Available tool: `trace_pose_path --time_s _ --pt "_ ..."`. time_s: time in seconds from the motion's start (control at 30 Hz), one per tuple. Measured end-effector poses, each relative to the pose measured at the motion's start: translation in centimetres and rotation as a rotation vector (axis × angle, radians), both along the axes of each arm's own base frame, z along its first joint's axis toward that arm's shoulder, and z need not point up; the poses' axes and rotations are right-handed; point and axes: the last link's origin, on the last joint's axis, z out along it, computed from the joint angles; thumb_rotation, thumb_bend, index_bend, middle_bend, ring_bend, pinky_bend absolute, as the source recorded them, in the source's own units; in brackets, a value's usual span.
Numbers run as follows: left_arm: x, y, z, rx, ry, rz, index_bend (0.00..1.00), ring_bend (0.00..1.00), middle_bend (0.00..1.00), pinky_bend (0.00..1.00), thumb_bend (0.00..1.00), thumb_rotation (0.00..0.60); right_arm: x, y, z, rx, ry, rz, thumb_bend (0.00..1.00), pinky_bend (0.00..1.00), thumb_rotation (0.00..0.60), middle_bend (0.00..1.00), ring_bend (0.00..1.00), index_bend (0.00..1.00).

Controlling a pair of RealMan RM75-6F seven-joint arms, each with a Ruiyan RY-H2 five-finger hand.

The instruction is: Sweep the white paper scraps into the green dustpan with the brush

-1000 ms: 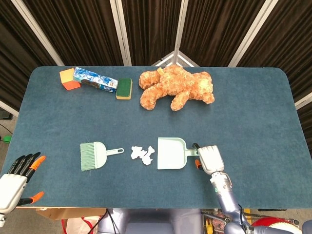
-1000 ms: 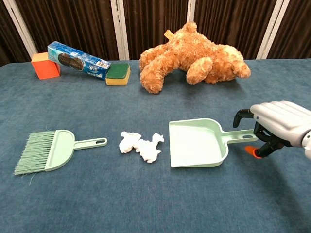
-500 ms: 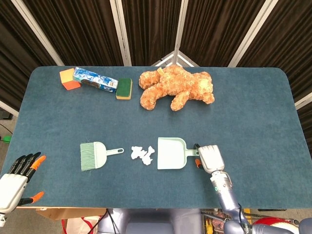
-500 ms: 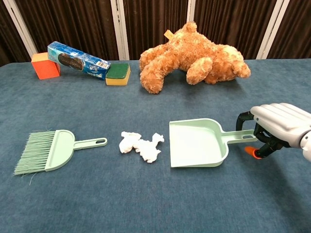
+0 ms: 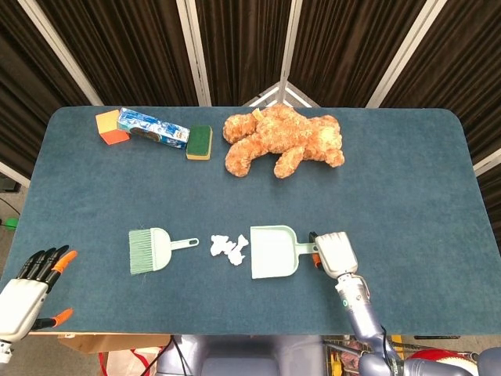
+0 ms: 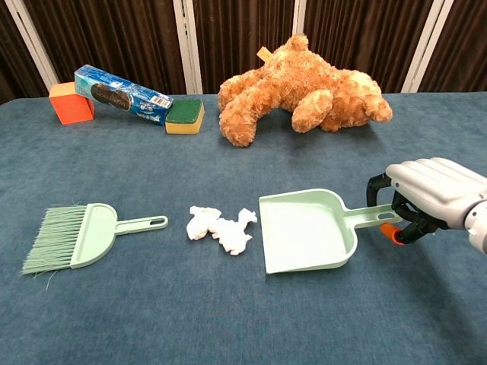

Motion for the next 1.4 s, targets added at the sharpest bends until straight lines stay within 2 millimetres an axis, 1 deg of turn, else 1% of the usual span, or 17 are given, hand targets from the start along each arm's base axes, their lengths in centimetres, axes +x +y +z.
trace_pose_path --time_s 0.07,0.17,0.27,0.37,0.43,0.5,0.57,0.63,0.73,0.87,1.0,1.07,1.13,1.2,1.3,1.37,1.4 --pt "0.3 0.3 0.0 -0.01 -0.007 0.008 0.0 0.0 0.0 0.0 0.0 0.6 -0.1 0.0 0.2 -0.001 0.005 0.007 0.52 0.91 0.6 0.92 0.9 0.59" --pt "0.9 1.6 0.2 0.001 -0.001 -0.007 0.0 0.0 0.0 0.01 0.0 0.6 -0.3 0.0 0.4 -0.003 0.009 0.008 0.52 0.91 0.6 0.92 0.9 0.59" --pt "1.6 3.5 0.3 0.028 0.021 -0.031 0.0 0.01 0.0 0.06 0.03 0.6 -0.4 0.0 0.6 -0.006 0.008 0.009 0.52 0.91 0.6 0.92 0.9 0.59" --pt "2.2 5.6 0.4 0.05 0.049 -0.046 0.02 0.07 0.06 0.15 0.09 0.6 -0.2 0.0 0.6 -0.007 0.008 0.013 0.52 0.91 0.6 0.92 0.9 0.59" --pt "2.6 7.3 0.3 0.062 0.073 -0.055 0.05 0.11 0.11 0.2 0.13 0.6 0.1 -0.1 0.5 -0.008 0.009 0.014 0.52 0.91 0.6 0.92 0.9 0.59" --pt "3.1 8.9 0.0 0.075 0.105 -0.073 0.08 0.14 0.15 0.24 0.16 0.6 0.3 -0.1 0.4 -0.009 0.009 0.013 0.52 0.91 0.6 0.92 0.9 0.59" --pt "3.5 10.2 -0.4 0.087 0.131 -0.09 0.09 0.2 0.22 0.3 0.17 0.6 0.5 -0.1 0.3 -0.01 0.007 0.012 0.52 0.91 0.6 0.92 0.9 0.59" --pt "3.8 11.3 -1.1 0.094 0.145 -0.098 0.11 0.28 0.3 0.36 0.17 0.6 0.5 -0.1 0.4 -0.013 0.007 0.011 0.52 0.91 0.6 0.92 0.9 0.59" --pt "4.2 12.5 -2.6 0.078 0.143 -0.089 0.14 0.45 0.45 0.48 0.17 0.6 0.7 -0.1 0.4 -0.014 0.005 0.011 0.52 0.91 0.6 0.92 0.9 0.59" --pt "5.0 13.5 -5.0 0.039 0.132 -0.058 0.2 0.58 0.58 0.61 0.17 0.6 0.8 -0.1 0.5 -0.017 0.011 0.011 0.52 0.91 0.6 0.92 0.9 0.59" --pt "6.5 14.3 -7.7 0.005 0.14 -0.065 0.28 0.69 0.72 0.72 0.18 0.6 0.8 -0.1 0.5 -0.02 0.013 0.01 0.52 0.91 0.6 0.92 0.9 0.59" --pt "7.3 14.7 -8.6 -0.001 0.146 -0.075 0.31 0.74 0.78 0.76 0.19 0.6 0.9 -0.2 0.4 -0.019 0.016 0.011 0.52 0.91 0.6 0.92 0.9 0.59" --pt "8.0 15.2 -9.6 -0.002 0.156 -0.082 0.32 0.78 0.82 0.81 0.21 0.6 0.9 -0.1 0.4 -0.017 0.017 0.011 0.52 0.91 0.6 0.92 0.9 0.59" --pt "8.5 15.7 -10.3 -0.004 0.162 -0.076 0.33 0.79 0.83 0.83 0.22 0.6 0.8 -0.2 0.5 -0.019 0.016 0.01 0.52 0.91 0.6 0.92 0.9 0.59" --pt "9.1 16.3 -11.3 -0.009 0.155 -0.055 0.33 0.8 0.8 0.84 0.22 0.6 0.7 -0.2 0.6 -0.019 0.012 0.006 0.52 0.91 0.6 0.92 0.9 0.59" --pt "9.4 16.6 -11.8 -0.011 0.154 -0.047 0.33 0.83 0.84 0.86 0.23 0.6 0.6 -0.2 0.5 -0.018 0.013 0.004 0.52 0.91 0.6 0.92 0.9 0.59" --pt "9.7 16.8 -12.1 -0.014 0.155 -0.04 0.34 0.86 0.87 0.89 0.24 0.6 0.6 -0.1 0.5 -0.018 0.013 0.003 0.52 0.91 0.6 0.92 0.9 0.59"
